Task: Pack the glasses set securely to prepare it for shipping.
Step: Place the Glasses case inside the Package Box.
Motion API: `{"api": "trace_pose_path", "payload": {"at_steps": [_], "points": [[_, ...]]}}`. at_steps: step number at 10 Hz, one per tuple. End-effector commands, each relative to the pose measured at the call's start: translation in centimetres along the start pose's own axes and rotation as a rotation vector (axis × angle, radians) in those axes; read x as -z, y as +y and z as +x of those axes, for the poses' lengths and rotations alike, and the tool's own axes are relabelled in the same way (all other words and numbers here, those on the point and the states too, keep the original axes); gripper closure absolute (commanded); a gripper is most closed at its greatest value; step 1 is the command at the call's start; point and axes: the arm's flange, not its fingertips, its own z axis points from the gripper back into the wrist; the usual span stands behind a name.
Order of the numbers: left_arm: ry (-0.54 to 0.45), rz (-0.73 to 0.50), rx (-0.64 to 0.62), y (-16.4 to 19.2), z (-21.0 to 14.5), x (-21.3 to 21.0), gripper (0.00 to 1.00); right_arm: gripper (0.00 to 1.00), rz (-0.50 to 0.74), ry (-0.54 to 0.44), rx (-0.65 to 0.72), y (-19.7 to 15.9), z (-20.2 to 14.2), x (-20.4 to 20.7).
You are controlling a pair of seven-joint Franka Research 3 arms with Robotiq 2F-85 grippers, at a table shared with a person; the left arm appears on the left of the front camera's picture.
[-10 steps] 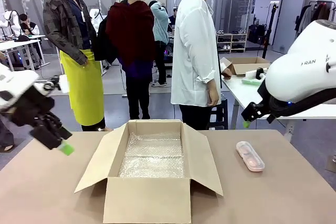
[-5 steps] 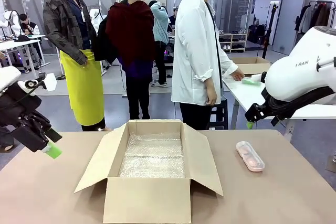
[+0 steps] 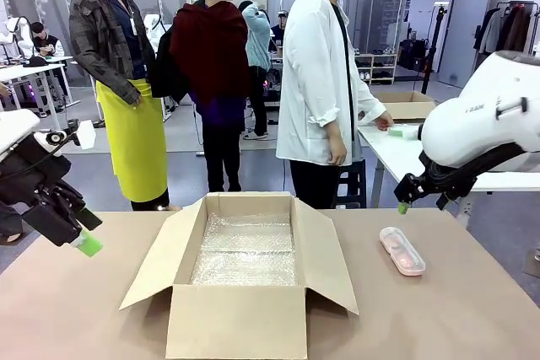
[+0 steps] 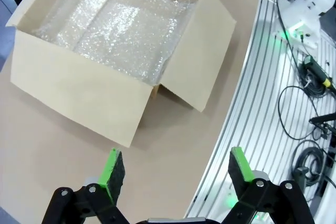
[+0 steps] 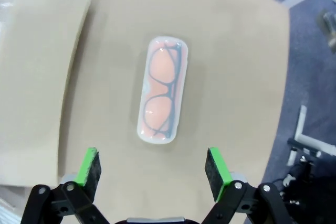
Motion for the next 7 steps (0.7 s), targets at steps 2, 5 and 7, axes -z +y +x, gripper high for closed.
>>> {"api": "trace_pose_path", "payload": {"at_steps": [2,5,7], "points": [[-0.023,-0.006,0.022,0.3,0.1,-0.1,0.00,0.00,-0.026,0.104,0.032,-0.9,3.0,4.9],[-0.023,-0.006,0.022,0.3,0.1,-0.1,0.00,0.00,-0.051,0.172,0.085,-1.5,4.4,9.9],[-0.023,-0.006,0.022,0.3,0.1,-0.1,0.00,0.00,-0.062,0.199,0.103,-1.1,4.6,12.3]]}}
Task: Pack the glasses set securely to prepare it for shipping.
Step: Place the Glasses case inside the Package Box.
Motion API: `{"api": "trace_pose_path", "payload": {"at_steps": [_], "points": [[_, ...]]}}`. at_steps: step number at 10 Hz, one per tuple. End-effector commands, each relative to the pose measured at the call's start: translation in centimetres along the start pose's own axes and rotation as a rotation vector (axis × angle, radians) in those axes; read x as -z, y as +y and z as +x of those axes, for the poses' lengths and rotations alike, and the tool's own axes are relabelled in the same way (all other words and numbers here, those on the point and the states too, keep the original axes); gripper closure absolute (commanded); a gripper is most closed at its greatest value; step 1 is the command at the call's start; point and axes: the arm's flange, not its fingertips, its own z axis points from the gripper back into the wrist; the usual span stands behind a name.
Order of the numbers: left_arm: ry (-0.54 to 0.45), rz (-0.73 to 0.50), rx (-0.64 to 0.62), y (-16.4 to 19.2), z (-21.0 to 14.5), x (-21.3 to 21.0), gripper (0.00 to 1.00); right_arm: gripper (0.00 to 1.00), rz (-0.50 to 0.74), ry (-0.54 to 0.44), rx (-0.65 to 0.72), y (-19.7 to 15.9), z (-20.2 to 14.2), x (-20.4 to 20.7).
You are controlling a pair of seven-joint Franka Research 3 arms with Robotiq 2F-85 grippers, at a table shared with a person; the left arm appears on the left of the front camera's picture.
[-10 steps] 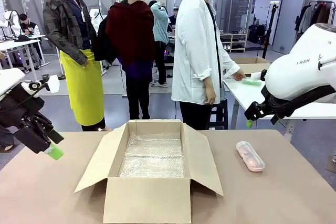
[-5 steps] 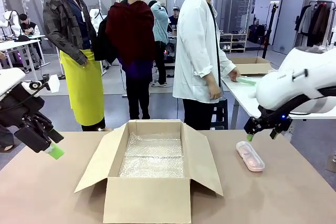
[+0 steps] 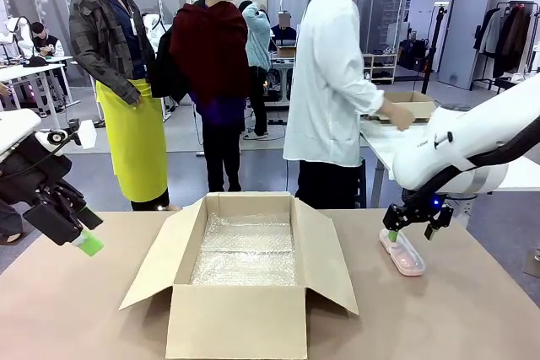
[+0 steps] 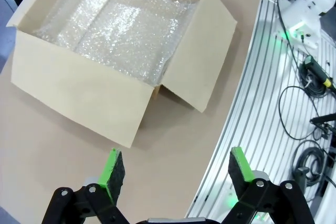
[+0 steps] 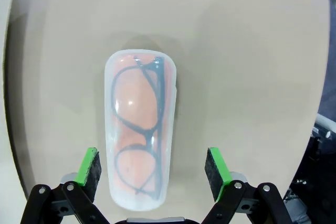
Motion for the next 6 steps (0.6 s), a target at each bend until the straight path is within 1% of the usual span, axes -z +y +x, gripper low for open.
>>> {"api": "trace_pose_path", "payload": {"at_steps": [1,2,4,5,6], "points": [[-0.023,-0.008,0.020,0.2,0.1,-0.2,0.00,0.00,-0.048,0.031,0.036,1.0,0.9,1.2],[-0.023,-0.008,0.020,0.2,0.1,-0.2,0.00,0.00,-0.059,0.057,0.035,1.4,1.3,2.3],[-0.023,-0.008,0.020,0.2,0.1,-0.2,0.00,0.00,-0.063,0.070,0.036,2.1,1.5,3.5],[-0.023,-0.008,0.020,0.2,0.1,-0.2,0.00,0.06,-0.060,0.074,0.034,2.2,1.5,3.5],[-0.023,-0.008,0.020,0.2,0.1,-0.2,0.00,0.20,-0.056,0.088,0.028,2.3,1.5,3.6]]}}
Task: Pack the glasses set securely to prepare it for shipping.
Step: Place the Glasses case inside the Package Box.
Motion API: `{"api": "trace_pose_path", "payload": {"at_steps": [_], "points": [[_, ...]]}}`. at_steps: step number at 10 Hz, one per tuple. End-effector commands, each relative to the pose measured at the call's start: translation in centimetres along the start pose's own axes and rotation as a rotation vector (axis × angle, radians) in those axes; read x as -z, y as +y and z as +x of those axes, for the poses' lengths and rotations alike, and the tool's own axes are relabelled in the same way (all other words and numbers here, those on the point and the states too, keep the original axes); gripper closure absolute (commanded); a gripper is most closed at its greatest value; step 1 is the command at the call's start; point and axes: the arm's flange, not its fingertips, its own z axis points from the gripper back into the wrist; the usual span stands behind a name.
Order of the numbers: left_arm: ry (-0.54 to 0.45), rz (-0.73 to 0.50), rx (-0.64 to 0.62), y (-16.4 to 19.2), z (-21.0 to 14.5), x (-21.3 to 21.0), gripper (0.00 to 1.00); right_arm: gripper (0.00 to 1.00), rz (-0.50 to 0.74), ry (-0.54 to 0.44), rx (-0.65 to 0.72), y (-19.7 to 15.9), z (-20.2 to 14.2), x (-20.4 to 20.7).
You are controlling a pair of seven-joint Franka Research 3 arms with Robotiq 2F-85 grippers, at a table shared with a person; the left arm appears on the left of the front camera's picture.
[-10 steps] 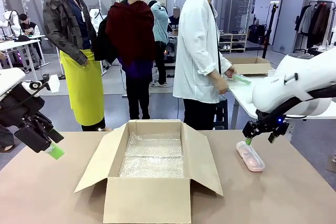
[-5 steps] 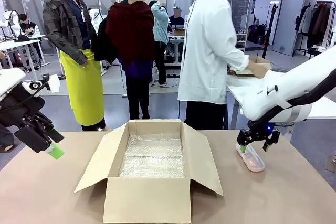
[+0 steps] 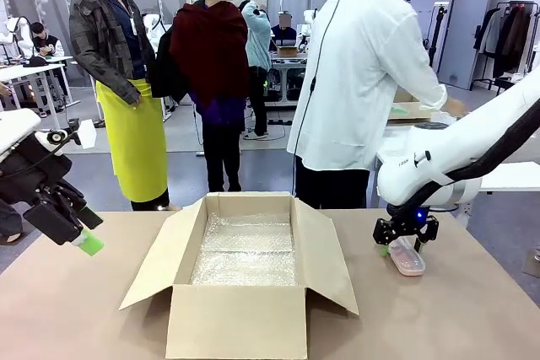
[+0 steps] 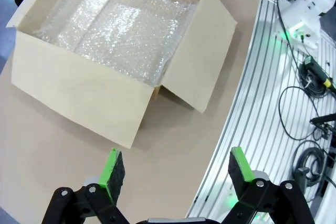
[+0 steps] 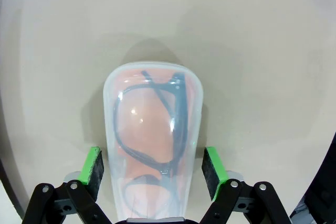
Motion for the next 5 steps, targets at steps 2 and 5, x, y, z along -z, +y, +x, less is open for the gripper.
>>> {"api": "trace_pose_path", "payload": {"at_steps": [2,5], "points": [[-0.019,-0.007,0.019,0.2,0.1,-0.1,0.00,0.40,-0.018,0.022,0.022,0.8,0.6,-0.6],[-0.019,-0.007,0.019,0.2,0.1,-0.1,0.00,0.65,-0.024,-0.003,0.020,0.6,0.5,-3.1]]}}
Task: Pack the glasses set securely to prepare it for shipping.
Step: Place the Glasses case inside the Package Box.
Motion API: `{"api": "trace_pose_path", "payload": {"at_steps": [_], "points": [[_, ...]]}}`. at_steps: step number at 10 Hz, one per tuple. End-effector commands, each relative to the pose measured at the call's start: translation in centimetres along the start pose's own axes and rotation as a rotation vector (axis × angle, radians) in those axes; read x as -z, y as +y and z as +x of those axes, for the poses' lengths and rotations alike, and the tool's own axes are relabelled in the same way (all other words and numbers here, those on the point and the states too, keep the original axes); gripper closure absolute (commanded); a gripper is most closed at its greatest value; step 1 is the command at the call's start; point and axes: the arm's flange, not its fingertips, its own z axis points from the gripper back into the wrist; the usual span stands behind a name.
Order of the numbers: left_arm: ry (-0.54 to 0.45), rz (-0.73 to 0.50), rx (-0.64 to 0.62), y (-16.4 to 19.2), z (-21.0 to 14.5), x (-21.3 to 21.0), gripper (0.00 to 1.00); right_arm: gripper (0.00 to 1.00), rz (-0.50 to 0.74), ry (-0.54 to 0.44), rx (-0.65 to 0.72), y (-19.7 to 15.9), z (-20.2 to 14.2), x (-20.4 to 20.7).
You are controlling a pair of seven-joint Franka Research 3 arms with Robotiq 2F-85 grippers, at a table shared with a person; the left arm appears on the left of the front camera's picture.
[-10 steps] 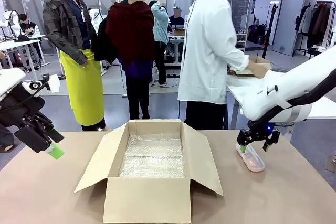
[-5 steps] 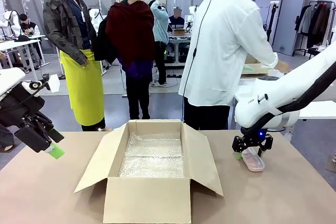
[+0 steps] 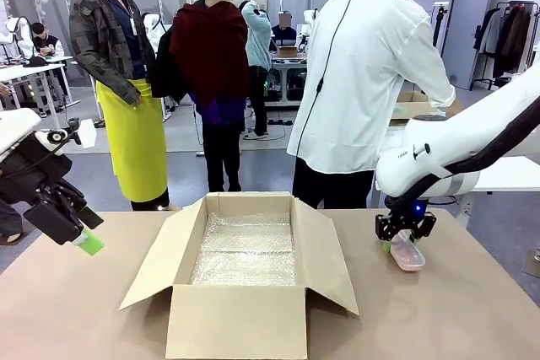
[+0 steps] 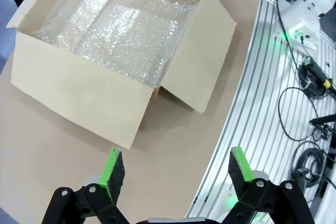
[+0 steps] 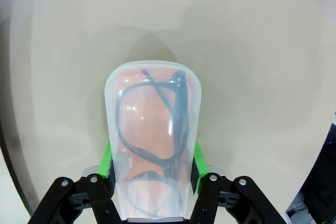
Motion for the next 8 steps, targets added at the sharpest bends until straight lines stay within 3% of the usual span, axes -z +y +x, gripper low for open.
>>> {"api": "trace_pose_path", "payload": {"at_steps": [1,6,7,8], "points": [[-0.017,-0.006,0.020,0.3,0.0,-0.1,0.00,0.65,-0.011,0.002,0.007,0.5,-0.5,-3.0],[-0.017,-0.006,0.020,0.3,0.0,-0.1,0.00,0.65,-0.033,-0.046,-0.185,1.3,-2.1,-11.0],[-0.017,-0.006,0.020,0.3,0.0,-0.1,0.00,0.65,-0.012,-0.050,-0.432,2.6,-2.6,-13.1],[-0.017,-0.006,0.020,0.3,0.0,-0.1,0.00,0.65,0.153,-0.013,-1.061,4.5,-4.4,-15.5]]}}
